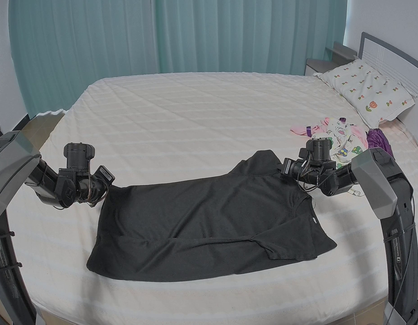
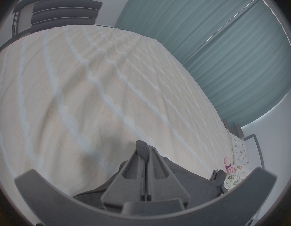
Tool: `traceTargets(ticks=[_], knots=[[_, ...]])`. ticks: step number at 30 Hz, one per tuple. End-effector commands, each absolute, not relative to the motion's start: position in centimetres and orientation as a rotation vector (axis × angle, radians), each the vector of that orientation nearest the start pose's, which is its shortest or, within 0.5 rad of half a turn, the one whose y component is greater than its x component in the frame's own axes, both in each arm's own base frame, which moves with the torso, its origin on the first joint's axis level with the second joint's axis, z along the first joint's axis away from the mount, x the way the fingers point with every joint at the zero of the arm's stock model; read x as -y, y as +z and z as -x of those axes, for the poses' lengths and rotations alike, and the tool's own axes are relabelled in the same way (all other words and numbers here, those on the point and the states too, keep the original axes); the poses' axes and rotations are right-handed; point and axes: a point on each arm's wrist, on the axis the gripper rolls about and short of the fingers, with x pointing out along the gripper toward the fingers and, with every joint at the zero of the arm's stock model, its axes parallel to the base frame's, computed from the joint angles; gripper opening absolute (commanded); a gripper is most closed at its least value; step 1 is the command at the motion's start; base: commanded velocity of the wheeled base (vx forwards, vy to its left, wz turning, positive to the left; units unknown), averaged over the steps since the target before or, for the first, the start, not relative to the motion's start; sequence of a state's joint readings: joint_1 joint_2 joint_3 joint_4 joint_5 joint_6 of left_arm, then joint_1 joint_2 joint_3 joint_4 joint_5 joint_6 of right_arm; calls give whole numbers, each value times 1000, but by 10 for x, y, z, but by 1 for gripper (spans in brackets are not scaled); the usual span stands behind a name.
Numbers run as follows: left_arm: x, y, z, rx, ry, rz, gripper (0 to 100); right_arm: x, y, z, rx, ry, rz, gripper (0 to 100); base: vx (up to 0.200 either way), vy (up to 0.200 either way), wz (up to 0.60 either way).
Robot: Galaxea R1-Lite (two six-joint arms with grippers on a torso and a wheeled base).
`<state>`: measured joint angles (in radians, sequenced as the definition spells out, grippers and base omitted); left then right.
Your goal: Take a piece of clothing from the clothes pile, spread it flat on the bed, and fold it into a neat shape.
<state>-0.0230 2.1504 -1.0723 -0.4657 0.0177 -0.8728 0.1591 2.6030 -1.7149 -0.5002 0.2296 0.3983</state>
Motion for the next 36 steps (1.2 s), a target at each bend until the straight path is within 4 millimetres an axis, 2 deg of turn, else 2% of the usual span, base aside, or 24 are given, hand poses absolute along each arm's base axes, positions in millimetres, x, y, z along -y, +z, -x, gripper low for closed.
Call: traceTargets(ticks=[1,6,13,18,31,36], knots=[[6,83,-393,-553,261,835,0,-84,42,-511,-437,288,-435,0,0,0,0],[-6,90,-392,-525,278,846,0,-82,66,-498,-424,288,-455,0,0,0,0],[-28,96,-389,-486,323,862,0,-67,72,-487,-395,268,-461,0,0,0,0],[-45,99,-387,-466,347,880,0,-66,72,-480,-364,277,-462,0,0,0,0],[-43,100,-385,-471,343,871,0,-61,87,-463,-341,286,-521,0,0,0,0],[-36,98,-385,-484,327,863,0,-49,94,-461,-320,267,-526,0,0,0,0]])
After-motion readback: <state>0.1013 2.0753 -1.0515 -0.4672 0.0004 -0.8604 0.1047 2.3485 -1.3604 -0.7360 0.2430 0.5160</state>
